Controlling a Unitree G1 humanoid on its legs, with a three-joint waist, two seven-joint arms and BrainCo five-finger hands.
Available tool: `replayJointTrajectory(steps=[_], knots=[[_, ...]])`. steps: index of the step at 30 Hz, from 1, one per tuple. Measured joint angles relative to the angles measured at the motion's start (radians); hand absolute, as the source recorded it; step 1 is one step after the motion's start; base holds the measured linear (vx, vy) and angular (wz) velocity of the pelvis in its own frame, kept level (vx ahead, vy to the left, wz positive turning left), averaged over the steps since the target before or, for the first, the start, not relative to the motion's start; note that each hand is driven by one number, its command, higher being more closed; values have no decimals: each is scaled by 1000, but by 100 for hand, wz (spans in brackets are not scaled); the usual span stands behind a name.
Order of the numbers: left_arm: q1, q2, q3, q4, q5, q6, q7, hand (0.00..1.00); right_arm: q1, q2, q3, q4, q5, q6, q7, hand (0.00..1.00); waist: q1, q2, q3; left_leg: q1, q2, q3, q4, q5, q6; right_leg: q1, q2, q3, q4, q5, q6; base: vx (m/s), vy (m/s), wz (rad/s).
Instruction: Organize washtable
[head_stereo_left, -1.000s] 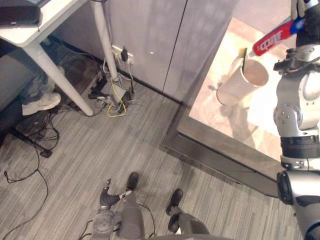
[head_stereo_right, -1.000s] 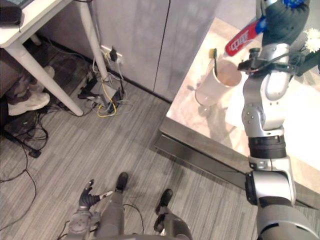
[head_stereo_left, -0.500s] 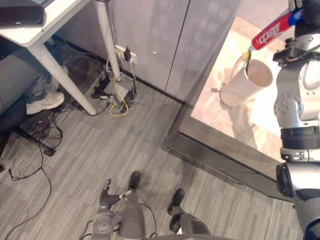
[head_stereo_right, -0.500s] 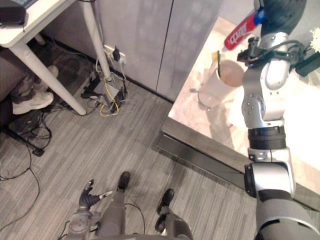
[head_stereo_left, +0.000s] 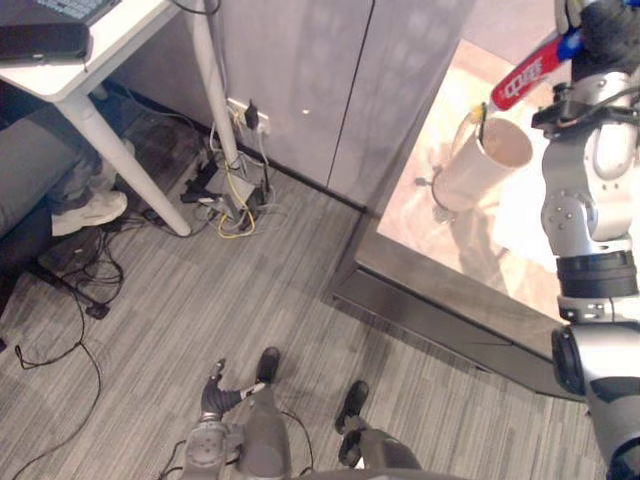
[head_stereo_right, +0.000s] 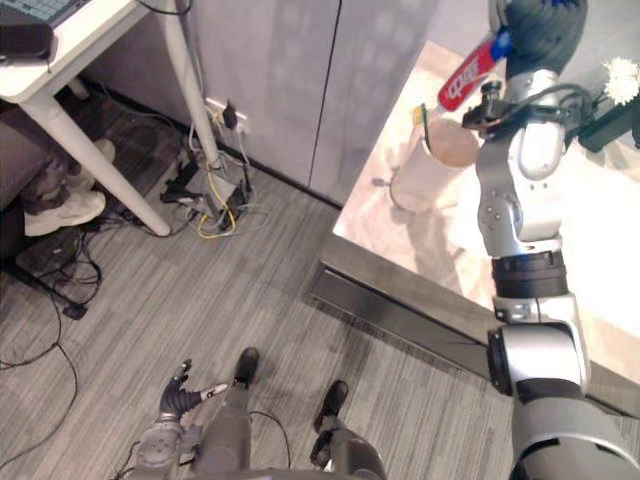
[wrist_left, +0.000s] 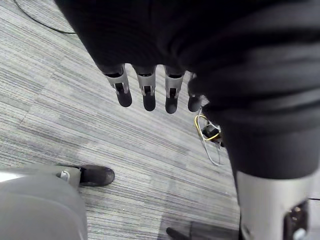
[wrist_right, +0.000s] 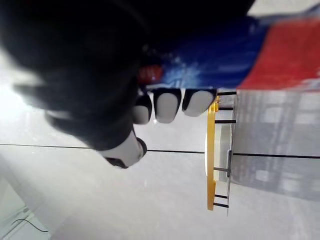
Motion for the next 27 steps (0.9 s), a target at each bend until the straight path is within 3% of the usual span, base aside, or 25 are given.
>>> replayJointTrajectory(steps=[9, 27], knots=[[0, 16, -41, 44, -29, 1, -14, 0, 0, 0, 42, 40, 1, 15, -1, 100, -6, 35, -19, 20, 4, 20, -1, 0, 0, 8, 3, 20, -4, 8, -5, -25, 4, -6], [2, 27, -41, 83, -31, 1, -14, 0, 1, 9, 45, 40, 1, 15, -2, 100, -2, 36, -28, 19, 17, 16, -3, 0, 0, 24, 15, 15, -33, 20, -10, -10, 3, 0]])
